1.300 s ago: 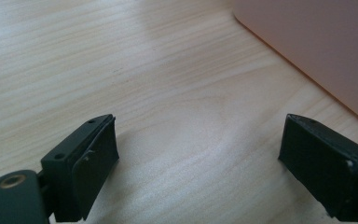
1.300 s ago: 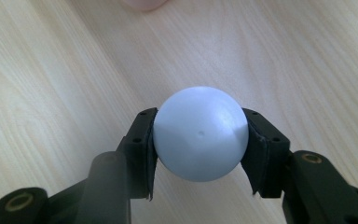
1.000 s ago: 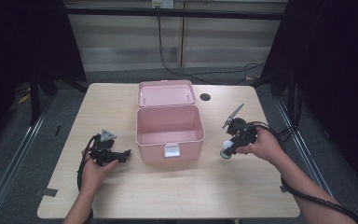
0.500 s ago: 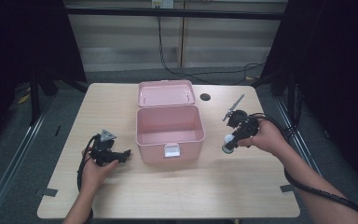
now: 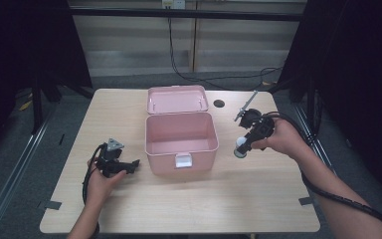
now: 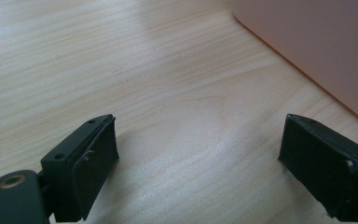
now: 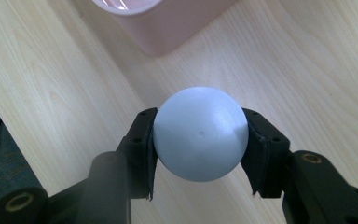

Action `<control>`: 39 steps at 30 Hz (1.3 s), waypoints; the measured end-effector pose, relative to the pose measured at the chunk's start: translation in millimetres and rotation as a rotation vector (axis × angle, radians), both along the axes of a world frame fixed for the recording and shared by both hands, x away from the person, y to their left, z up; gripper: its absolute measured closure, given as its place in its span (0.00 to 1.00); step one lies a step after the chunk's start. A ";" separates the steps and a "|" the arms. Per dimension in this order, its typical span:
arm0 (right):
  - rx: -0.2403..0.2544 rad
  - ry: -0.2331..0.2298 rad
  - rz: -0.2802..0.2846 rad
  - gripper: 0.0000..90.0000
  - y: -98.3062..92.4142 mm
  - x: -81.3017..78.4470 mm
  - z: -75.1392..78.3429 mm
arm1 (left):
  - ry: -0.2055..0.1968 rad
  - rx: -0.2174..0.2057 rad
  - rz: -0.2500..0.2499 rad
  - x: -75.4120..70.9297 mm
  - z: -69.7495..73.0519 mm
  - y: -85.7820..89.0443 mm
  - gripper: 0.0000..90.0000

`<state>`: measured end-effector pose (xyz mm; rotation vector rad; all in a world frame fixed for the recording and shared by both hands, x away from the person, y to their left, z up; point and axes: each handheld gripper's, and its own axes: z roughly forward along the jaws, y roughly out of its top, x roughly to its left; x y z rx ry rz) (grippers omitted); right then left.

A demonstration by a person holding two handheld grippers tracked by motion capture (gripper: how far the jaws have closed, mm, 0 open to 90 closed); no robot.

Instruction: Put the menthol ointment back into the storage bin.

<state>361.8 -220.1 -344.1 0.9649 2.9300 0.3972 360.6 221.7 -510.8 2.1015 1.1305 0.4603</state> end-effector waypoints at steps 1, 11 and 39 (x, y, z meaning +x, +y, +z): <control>-0.004 -0.001 -0.002 0.57 0.7 0.3 2.2 | 0.000 0.000 0.000 0.0 0.0 0.0 0.12; -0.002 -0.011 -0.009 0.57 3.5 5.8 21.4 | 0.001 0.000 0.000 -0.2 0.1 0.0 0.12; -0.025 -0.033 0.005 0.57 37.0 25.7 57.7 | 0.005 -0.001 -0.002 -0.4 0.2 -0.1 0.12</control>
